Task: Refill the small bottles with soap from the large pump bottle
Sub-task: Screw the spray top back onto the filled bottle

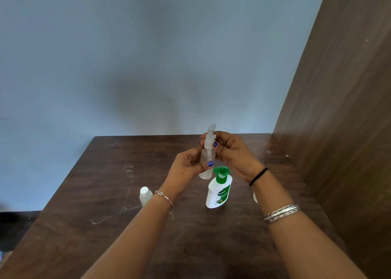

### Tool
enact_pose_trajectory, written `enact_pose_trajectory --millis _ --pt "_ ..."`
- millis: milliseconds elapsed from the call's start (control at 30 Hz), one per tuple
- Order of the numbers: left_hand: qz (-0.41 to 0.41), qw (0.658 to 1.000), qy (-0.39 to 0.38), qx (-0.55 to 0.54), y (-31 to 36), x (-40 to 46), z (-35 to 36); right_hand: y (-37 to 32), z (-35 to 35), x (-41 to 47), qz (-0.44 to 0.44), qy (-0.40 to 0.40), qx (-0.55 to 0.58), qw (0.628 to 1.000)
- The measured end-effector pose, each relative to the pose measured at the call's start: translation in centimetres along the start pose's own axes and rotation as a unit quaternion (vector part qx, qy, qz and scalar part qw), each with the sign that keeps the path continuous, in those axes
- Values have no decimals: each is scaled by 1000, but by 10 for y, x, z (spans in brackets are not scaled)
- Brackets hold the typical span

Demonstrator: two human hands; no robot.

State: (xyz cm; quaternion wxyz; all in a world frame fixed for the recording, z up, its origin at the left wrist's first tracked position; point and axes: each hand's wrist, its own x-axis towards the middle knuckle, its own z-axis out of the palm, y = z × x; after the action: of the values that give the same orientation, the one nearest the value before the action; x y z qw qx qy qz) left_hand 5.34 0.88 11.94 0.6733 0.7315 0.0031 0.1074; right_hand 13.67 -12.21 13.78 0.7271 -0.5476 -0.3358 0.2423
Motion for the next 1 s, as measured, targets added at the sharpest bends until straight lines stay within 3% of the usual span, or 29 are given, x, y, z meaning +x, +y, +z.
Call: enact_pose_trajectory --millis 167,333,500,1000 --pt "4 1000 -1 -5 1 0 0 4 -2 0 -14 19 20 1000" --pt "20 1000 5 -6 1 0 1 12 1 2 -25 100 -5 995" --pt "3 999 -25 -26 2 2 -6 9 2 4 -14 49 83 995" --pt "33 998 -42 -26 34 18 -10 -29 6 16 -59 14 65 996"
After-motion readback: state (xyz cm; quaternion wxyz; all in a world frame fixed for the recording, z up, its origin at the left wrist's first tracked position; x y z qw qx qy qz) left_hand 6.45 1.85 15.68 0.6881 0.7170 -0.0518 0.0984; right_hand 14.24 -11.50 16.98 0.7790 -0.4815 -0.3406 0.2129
